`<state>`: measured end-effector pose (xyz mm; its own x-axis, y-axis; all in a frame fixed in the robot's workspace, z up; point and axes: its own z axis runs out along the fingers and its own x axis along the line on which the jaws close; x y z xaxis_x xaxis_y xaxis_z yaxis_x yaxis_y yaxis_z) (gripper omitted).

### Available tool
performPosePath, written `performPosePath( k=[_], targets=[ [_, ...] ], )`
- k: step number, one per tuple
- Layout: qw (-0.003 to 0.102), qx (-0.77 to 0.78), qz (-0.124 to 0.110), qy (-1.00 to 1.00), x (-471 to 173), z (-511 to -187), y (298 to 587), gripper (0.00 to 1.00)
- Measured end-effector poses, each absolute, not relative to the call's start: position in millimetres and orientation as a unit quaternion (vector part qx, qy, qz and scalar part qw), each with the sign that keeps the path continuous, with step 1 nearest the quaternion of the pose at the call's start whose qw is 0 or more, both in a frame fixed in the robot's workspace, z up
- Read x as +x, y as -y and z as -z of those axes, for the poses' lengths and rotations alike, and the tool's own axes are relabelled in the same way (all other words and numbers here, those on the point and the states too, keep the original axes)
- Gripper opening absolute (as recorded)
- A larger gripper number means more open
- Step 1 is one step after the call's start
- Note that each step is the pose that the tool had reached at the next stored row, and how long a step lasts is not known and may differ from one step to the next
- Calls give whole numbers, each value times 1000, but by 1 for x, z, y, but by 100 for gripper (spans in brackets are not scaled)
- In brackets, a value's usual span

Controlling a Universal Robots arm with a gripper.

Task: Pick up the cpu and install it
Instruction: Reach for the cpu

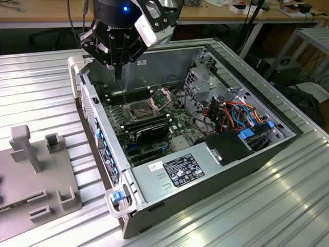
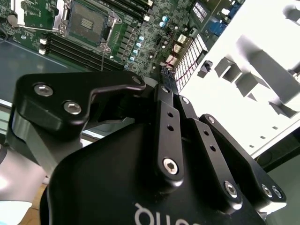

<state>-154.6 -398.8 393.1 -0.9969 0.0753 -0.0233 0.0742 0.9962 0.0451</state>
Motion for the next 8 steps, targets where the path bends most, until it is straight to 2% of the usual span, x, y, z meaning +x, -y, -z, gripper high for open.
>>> performPosePath(
  k=[8],
  targets=[
    [12, 37, -22, -999, -159, -393, 399, 11]
  ],
)
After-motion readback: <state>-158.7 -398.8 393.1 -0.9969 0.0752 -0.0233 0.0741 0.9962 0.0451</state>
